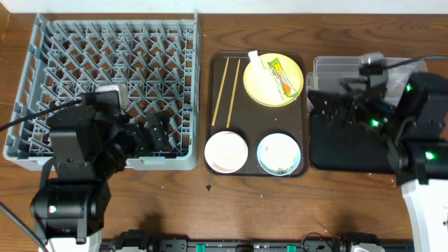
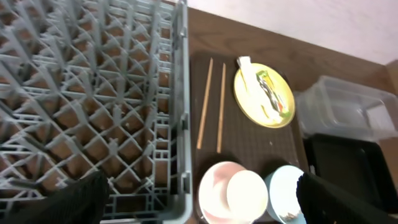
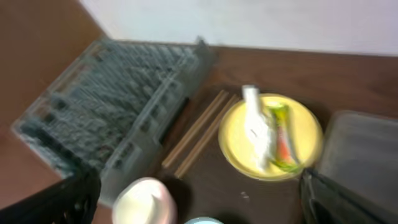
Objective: Sort waste into correct bins and load items into the dishwasher
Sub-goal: 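Grasp the white tissue on the yellow plate with the right gripper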
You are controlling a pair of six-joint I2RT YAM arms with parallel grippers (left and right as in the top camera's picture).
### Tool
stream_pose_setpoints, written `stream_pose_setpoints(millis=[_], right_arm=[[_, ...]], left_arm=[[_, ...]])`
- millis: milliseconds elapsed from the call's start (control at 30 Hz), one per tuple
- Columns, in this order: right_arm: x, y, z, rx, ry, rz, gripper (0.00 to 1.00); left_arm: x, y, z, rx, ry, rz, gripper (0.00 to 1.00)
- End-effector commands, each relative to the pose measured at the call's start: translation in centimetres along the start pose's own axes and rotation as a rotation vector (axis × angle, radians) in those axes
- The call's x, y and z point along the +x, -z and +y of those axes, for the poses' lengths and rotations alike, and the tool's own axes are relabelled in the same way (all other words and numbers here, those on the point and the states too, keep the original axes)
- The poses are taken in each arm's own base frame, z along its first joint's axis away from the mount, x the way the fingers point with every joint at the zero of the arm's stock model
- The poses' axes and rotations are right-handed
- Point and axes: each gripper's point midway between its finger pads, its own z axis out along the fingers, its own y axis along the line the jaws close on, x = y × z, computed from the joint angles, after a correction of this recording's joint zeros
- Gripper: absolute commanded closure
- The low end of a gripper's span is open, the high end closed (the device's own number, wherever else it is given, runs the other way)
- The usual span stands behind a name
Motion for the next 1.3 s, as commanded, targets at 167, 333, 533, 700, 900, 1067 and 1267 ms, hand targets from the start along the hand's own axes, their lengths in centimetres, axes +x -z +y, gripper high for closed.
stream_pose_setpoints(millis=[167,333,533,700,900,1067,1267], right_arm=[[-1.2,-8.7,2.8,-0.029,-0.003,0.182,0.01],[1.0,-14.7,-2.4,0.279,0.072,0.319,0.01],[5.6,-20.9,-7.5,0.357,0.113,0.41,0.35],[10.6,-24.9,-9.9,0.343,0.097,0.495,0.42],[15.4,-27.4,-11.7,0.379,0.165,0.586,0.48],[17.1,-28.3,-11.8,0.377,0.167,0.609,0.8],[15.0,-27.2,-10.8,0.389,0.119,0.569,0.99]], left_arm=[[-0.1,0.3,-1.0,0.053,0.008,0.006,0.03],[-0.1,0.3,-1.0,0.053,0.008,0.007,0.03],[-0.1,0.3,-1.0,0.053,0.008,0.007,0.03],[-0.1,0.3,-1.0,0.053,0.008,0.007,0.03],[-0.1,0.3,-1.0,0.053,0.008,0.006,0.03],[-0.1,0.3,-1.0,0.053,0.008,0.007,0.03],[-0.1,0.3,-1.0,0.053,0.008,0.007,0.03]])
